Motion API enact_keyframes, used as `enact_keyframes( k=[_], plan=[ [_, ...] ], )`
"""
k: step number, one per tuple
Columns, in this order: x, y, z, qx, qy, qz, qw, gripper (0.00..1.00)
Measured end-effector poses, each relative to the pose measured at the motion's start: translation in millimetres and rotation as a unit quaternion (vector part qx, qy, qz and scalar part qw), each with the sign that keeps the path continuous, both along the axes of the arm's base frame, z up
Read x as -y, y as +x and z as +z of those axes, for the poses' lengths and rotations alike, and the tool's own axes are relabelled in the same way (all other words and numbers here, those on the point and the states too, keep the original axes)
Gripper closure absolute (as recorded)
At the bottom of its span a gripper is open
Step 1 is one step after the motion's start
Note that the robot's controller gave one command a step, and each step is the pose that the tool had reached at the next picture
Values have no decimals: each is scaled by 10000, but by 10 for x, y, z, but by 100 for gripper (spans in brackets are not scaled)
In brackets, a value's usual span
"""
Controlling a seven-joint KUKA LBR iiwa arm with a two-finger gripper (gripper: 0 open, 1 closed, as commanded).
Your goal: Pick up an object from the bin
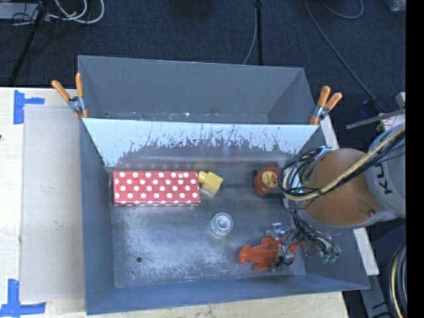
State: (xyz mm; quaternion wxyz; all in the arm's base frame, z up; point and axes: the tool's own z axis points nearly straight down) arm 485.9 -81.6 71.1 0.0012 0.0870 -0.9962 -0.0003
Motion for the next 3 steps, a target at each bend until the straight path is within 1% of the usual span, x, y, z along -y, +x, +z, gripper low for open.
enact_keyframes(
  k=[3],
  plan=[
    [-6, -2, 50, -6, 1, -4, 10000, 100]
  ],
)
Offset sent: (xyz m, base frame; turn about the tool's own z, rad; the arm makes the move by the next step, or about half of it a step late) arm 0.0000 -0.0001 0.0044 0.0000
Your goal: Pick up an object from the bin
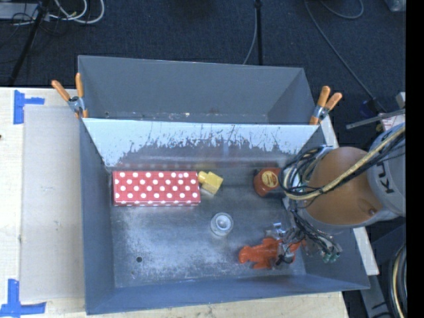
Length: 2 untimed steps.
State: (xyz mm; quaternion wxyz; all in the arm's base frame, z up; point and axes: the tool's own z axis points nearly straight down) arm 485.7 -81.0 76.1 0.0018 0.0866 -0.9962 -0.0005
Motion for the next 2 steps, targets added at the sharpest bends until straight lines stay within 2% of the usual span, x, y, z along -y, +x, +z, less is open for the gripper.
enact_keyframes(
  k=[2],
  plan=[
    [-5, 1, 79, 8, 1, 5, 10000, 100]
  ],
)
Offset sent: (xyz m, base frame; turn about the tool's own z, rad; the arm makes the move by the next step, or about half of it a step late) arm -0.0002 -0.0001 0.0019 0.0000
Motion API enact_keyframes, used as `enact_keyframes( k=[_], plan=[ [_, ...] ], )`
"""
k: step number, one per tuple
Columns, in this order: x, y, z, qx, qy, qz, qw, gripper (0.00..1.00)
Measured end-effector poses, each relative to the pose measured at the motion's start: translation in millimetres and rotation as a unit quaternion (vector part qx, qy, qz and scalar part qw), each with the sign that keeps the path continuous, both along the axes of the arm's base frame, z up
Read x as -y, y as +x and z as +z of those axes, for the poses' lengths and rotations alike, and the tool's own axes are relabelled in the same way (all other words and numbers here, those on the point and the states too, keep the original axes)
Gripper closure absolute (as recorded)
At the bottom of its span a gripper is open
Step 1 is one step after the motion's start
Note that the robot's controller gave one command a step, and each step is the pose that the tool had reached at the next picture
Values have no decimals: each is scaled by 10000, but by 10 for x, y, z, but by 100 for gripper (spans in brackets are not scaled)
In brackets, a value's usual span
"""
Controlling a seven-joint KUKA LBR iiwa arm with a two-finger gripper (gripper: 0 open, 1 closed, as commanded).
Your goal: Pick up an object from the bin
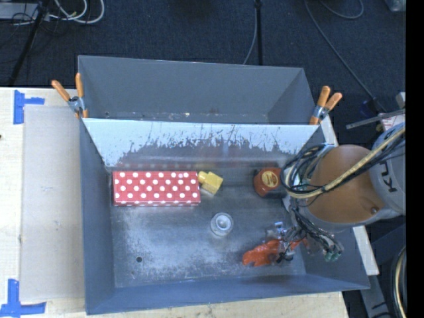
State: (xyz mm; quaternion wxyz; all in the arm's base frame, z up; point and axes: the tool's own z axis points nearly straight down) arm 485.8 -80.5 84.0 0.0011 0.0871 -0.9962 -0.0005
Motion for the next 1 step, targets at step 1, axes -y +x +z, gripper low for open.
enact_keyframes(
  k=[1],
  plan=[
    [-4, 0, 29, -4, 2, 4, 10000, 100]
  ],
)
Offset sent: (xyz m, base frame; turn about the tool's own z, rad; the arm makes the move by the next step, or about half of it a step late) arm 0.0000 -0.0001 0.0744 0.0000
